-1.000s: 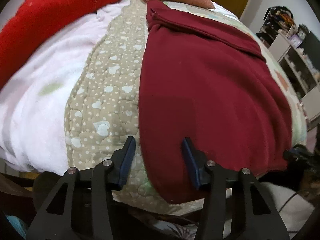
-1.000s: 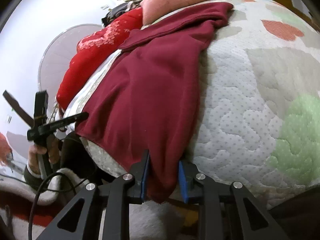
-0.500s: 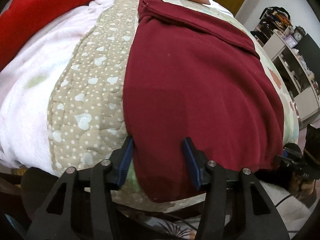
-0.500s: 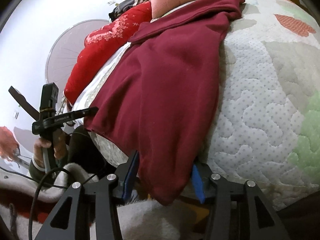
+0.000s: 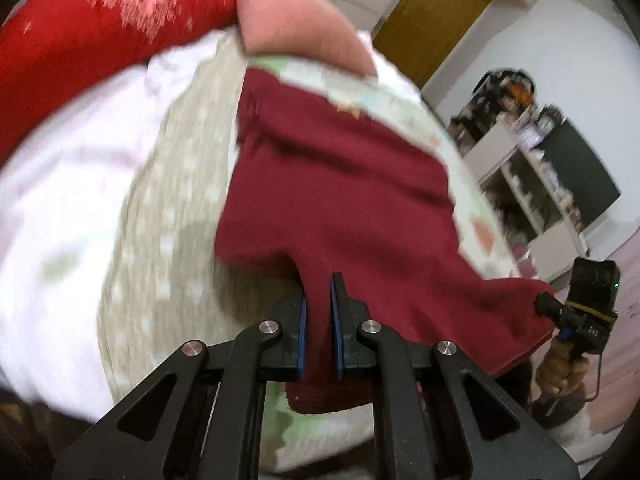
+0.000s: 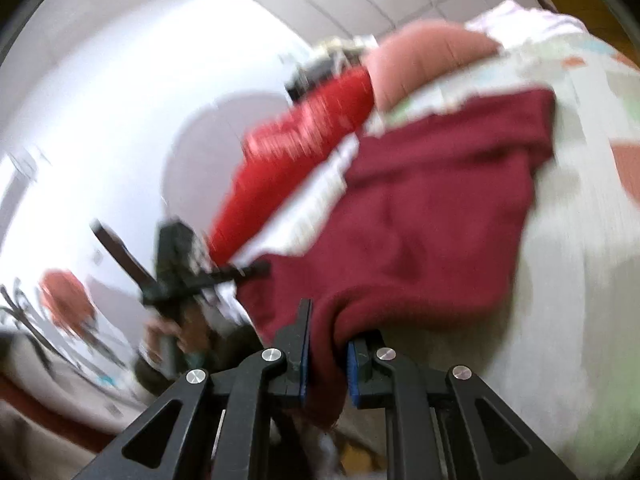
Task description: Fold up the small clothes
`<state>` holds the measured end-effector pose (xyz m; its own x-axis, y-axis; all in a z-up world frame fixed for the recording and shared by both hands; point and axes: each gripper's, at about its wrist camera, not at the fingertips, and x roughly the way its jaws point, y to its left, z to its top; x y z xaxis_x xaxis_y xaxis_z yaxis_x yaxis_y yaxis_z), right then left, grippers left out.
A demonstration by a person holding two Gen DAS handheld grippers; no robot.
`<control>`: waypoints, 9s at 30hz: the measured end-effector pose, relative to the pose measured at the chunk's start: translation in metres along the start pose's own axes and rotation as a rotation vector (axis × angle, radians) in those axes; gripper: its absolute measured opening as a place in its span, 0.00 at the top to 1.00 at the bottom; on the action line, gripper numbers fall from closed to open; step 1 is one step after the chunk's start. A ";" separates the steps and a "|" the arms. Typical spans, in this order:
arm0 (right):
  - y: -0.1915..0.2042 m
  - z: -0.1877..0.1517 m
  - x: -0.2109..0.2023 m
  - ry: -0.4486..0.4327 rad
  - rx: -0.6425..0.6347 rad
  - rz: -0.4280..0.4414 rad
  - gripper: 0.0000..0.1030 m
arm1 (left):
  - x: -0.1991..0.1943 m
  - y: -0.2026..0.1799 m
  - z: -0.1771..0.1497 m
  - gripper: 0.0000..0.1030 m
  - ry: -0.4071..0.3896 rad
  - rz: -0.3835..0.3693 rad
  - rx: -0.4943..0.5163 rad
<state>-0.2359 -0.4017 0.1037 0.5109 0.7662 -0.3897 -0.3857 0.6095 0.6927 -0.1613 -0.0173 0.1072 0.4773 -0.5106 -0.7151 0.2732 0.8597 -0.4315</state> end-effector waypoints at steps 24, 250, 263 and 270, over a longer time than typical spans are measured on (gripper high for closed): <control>-0.173 0.224 0.053 -0.210 0.290 -0.316 0.47 | 0.162 0.052 0.224 0.59 -0.011 0.095 -0.124; -0.093 0.268 0.105 0.033 -0.128 -0.618 0.85 | 0.207 -0.194 0.108 0.68 0.016 -0.151 0.358; -0.151 0.234 0.082 0.027 -0.013 -0.778 0.68 | 0.151 -0.171 0.095 0.38 -0.017 -0.095 0.379; -0.074 0.213 0.085 0.023 -0.174 -0.652 0.68 | 0.164 -0.122 0.106 0.36 -0.050 0.037 0.238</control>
<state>-0.0002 -0.4250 0.1492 0.6656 0.2335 -0.7088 -0.1234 0.9712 0.2040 -0.0281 -0.2046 0.1004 0.5296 -0.4828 -0.6974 0.4415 0.8590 -0.2594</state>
